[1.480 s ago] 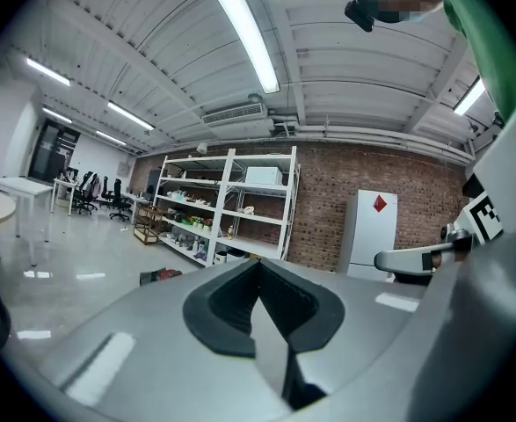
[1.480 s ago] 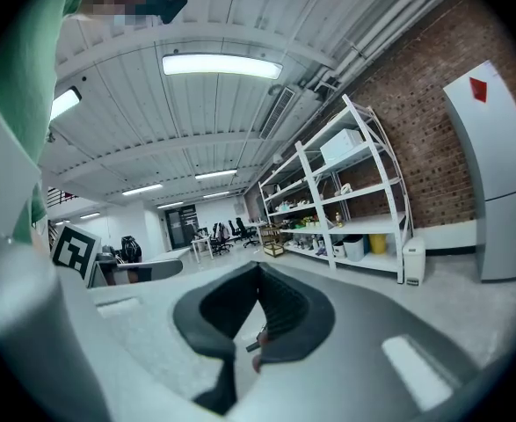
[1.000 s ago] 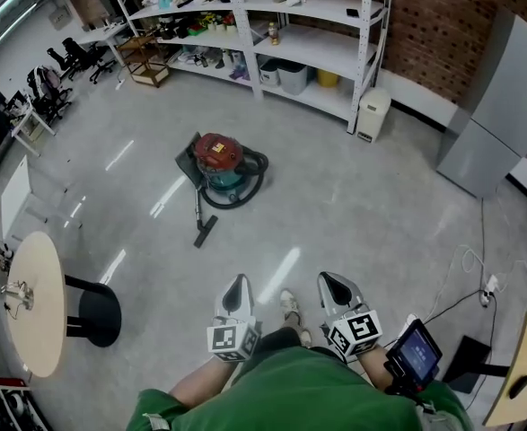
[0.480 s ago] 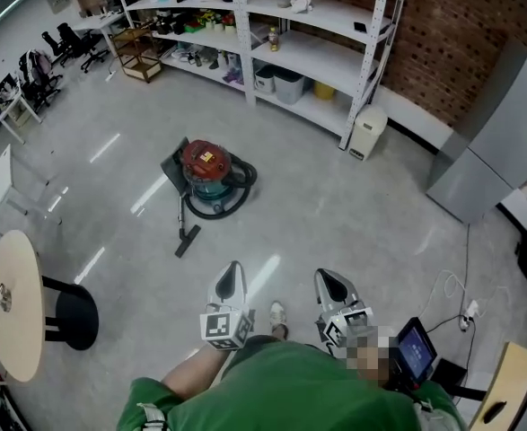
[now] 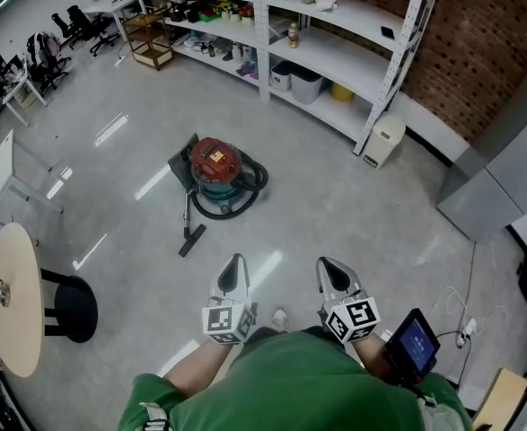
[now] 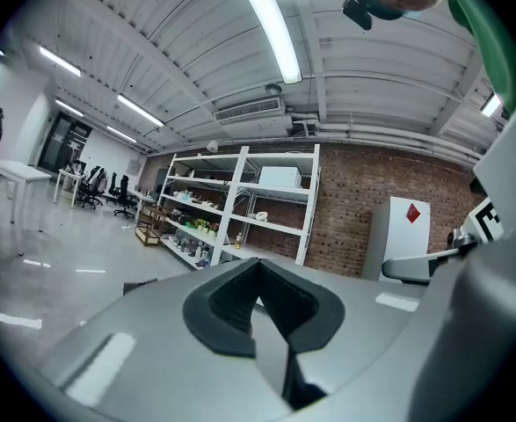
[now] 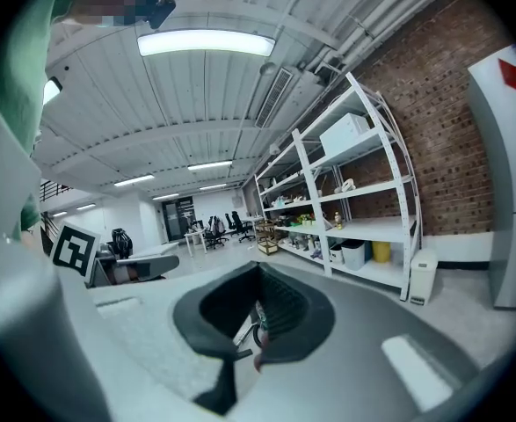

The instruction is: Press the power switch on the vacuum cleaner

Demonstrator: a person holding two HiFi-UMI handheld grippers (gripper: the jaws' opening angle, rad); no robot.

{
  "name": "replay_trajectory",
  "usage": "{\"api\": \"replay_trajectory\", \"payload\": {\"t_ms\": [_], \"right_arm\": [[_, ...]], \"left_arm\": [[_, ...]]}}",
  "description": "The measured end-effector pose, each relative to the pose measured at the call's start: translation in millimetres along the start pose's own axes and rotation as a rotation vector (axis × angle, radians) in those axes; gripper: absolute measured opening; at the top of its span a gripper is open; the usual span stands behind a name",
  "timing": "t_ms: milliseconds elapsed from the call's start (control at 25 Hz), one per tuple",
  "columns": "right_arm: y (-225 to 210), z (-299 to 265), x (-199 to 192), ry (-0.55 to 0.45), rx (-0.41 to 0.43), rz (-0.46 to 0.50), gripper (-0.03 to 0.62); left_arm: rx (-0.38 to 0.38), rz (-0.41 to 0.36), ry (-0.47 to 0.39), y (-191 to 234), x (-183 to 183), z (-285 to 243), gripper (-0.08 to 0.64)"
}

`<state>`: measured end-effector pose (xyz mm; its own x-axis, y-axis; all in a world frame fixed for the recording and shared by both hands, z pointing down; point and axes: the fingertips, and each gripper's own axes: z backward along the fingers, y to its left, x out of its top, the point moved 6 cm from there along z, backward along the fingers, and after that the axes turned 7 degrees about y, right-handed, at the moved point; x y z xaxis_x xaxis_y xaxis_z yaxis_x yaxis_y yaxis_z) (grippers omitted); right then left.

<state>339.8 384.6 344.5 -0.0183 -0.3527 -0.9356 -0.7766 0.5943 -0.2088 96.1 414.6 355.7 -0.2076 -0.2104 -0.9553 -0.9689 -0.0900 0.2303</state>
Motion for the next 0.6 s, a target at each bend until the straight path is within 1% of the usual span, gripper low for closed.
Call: {"api": "replay_trajectory", "payload": {"t_ms": [280, 360, 480, 600], "right_arm": [[-16.7, -39.3, 13.1, 0.029, 0.051, 0.017, 0.0], [-26.8, -49.1, 17.1, 0.033, 0.069, 0.015, 0.0], [-45.7, -63.5, 23.6, 0.037, 0.109, 0.024, 0.0], [-68.4, -79.1, 31.9, 0.051, 0.16, 0.034, 0.0]], "left_arm": [[0.068, 0.02, 0.025, 13.4, 3.3, -19.9, 0.008], [0.095, 0.021, 0.034, 12.0, 5.6, -27.4, 0.008], [0.135, 0.02, 0.02, 6.7, 5.0, -41.5, 0.008], [0.195, 0.029, 0.015, -2.6, 7.4, -57.0, 0.008]]}}
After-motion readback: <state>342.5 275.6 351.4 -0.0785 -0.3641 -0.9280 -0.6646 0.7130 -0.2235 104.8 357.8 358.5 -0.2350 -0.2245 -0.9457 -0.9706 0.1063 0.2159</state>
